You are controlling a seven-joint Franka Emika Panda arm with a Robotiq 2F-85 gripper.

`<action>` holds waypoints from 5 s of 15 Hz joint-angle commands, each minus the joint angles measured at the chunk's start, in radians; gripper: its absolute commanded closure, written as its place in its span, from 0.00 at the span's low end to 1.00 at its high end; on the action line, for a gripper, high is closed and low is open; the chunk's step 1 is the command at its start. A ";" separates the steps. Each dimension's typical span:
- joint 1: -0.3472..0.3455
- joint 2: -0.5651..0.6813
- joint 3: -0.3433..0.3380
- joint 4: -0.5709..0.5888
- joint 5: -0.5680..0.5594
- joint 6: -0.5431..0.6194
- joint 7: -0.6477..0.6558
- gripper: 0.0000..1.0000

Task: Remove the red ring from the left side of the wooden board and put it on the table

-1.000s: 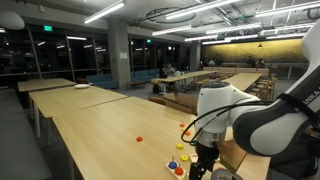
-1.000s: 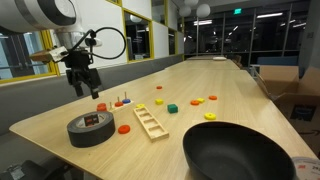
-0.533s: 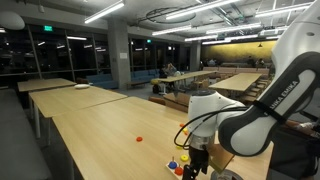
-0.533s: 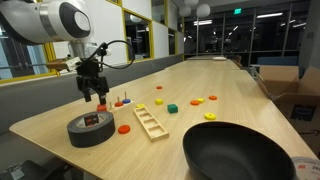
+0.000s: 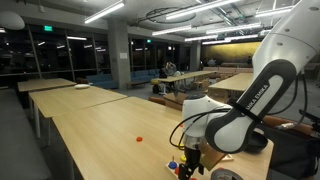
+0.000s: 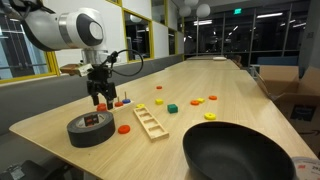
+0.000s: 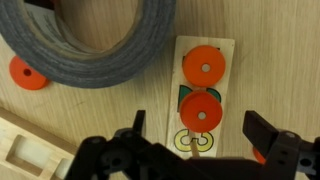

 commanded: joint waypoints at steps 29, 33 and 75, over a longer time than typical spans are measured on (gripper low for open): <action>0.049 -0.058 -0.047 -0.035 0.050 -0.014 -0.005 0.26; 0.050 -0.057 -0.046 -0.036 0.047 -0.014 -0.005 0.55; 0.176 0.050 0.049 0.048 0.061 -0.049 -0.097 0.76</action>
